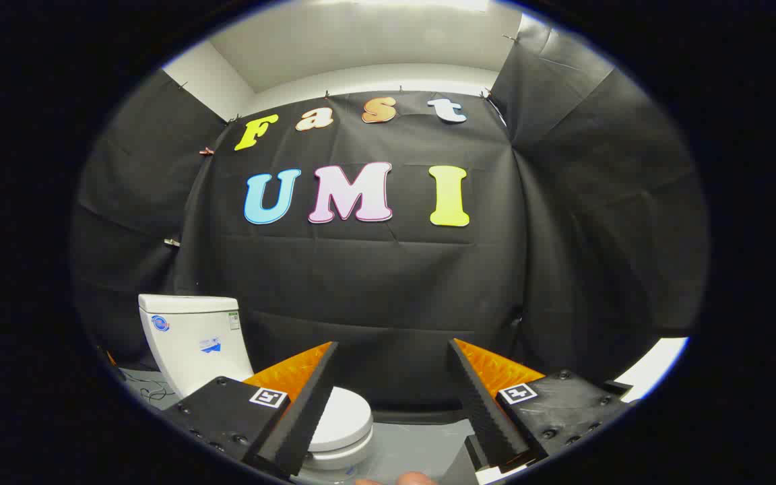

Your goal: Open the toilet lid.

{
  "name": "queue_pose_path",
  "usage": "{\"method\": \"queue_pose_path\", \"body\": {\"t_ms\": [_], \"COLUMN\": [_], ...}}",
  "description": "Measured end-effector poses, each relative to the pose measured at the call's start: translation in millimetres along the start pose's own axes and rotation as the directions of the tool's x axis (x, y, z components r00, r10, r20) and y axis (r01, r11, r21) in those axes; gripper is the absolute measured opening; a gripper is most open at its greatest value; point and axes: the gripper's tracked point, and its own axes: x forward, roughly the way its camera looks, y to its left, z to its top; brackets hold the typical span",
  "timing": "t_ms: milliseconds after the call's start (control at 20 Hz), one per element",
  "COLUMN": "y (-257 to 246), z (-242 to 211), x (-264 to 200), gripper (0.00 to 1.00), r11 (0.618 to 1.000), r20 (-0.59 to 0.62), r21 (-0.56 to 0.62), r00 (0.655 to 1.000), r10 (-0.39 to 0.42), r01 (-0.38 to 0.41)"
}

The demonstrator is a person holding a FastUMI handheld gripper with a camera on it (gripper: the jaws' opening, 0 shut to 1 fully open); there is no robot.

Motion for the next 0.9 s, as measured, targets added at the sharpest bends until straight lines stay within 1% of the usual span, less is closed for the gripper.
{"method": "queue_pose_path", "body": {"t_ms": [200,500,600,750,900], "y": [5,3,8,16,11], "z": [-5,-3,-7,-6,1], "x": [0,1,1,-1,-1], "gripper": [0.98,0.98,0.98,0.97,0.98], "r11": [1.0,0.999,0.997,0.995,0.987], "r20": [-0.011,0.007,0.0,0.001,0.037], "r21": [0.002,-0.032,-0.069,-0.088,-0.158], "r00": [1.0,1.0,1.0,0.999,0.999], "r10": [0.021,0.008,0.017,0.038,0.02], "r01": [-0.021,-0.008,-0.017,-0.038,-0.014]}}
